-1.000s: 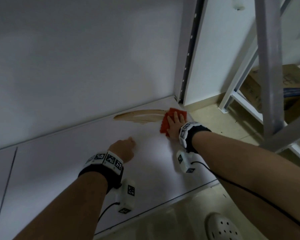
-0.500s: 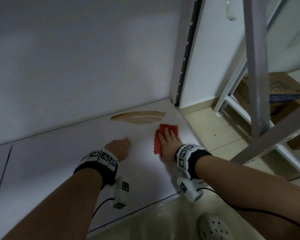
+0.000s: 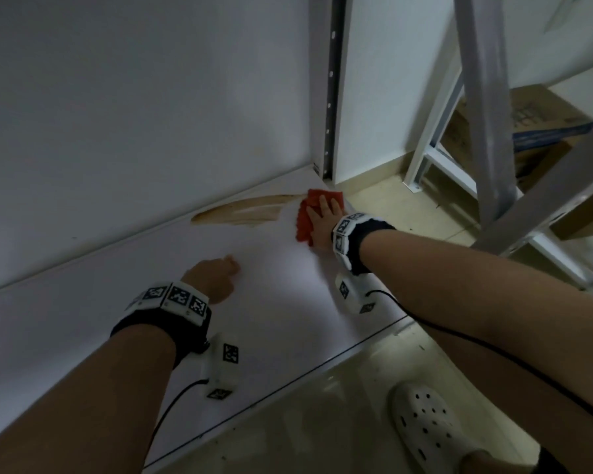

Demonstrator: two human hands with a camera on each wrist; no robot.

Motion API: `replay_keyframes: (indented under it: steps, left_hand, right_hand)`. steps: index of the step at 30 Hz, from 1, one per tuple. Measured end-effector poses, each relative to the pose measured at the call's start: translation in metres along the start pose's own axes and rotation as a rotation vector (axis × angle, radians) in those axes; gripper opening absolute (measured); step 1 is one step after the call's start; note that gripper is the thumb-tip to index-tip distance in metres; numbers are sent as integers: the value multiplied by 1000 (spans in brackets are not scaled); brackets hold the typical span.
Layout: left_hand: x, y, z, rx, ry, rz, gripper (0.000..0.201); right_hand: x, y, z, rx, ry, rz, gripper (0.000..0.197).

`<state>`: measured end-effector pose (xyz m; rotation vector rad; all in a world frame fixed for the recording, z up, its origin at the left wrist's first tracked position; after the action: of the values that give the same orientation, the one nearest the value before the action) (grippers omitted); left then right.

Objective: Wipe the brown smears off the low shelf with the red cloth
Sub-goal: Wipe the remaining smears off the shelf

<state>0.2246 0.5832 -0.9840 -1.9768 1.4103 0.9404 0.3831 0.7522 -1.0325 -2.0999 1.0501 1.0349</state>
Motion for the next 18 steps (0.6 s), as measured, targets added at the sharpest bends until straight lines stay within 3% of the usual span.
replay_keyframes:
  steps: [3,6,10,14,18]
  left_hand:
    - [-2,0,-1,1,14,-14,56]
    - [-4,0,-3,-3,19,-26,55]
    - [-9,-10,-10,-25,1,9,50]
    - [-8,-11,-7,-51,6,46,47]
    - [-6,-12,-4,-56,8,62,44]
  right_hand:
    - [4,3,-35,-34,-30,64,85]
    - [11,35,-65,-194,-64,10,85]
    - [13,80,-64,-333,-103,-44,78]
    - [-1,90,-30,-289,-89,-93,80]
    - [-9,57,17,-131,-65,-44,96]
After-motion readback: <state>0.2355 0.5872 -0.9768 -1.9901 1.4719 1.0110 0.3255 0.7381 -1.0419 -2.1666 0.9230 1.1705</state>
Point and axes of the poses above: each hand's wrist, its own z-axis towards the middle knuckle, its own x-axis out of the palm, y = z × x, the point moved 3 cm from there along z, towards the middle knuckle, and after that the axes turned 3 degrees about x, right-handed, at the moved point
